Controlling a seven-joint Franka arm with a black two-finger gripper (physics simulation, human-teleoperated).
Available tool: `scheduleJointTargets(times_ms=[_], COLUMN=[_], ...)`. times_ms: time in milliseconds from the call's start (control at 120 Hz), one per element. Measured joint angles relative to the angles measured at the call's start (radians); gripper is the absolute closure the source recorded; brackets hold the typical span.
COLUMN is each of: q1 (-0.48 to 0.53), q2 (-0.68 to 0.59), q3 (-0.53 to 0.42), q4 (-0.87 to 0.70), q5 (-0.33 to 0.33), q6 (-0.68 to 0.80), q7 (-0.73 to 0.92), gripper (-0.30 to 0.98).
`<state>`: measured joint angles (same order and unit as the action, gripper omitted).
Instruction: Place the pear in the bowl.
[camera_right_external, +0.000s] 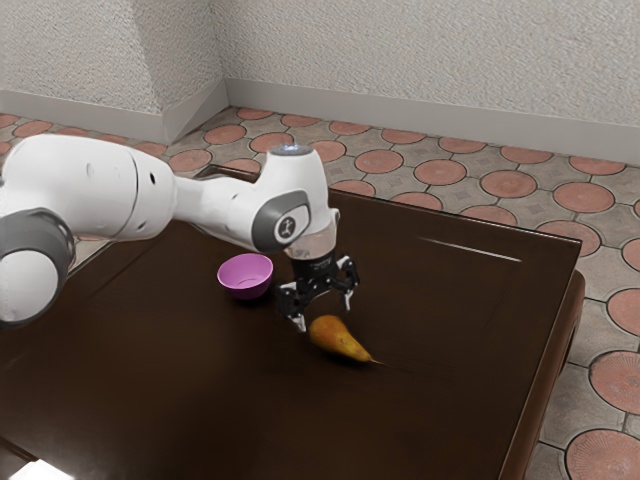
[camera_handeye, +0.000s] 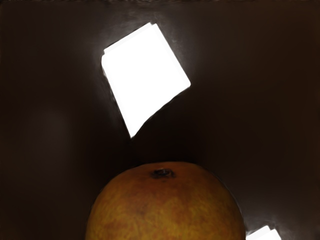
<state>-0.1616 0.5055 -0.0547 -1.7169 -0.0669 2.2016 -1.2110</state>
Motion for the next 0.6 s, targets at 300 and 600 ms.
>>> scheduleJointTargets(times_ms=[300,600], q1=[-0.001,-0.008], q2=[0.035,0.019], q3=[0.000,0.000], q4=[0.009,-0.047], q5=[-0.004,-0.007], q6=[0.057,0.101], q7=[-0.126,-0.203], gripper=[0.00,0.00])
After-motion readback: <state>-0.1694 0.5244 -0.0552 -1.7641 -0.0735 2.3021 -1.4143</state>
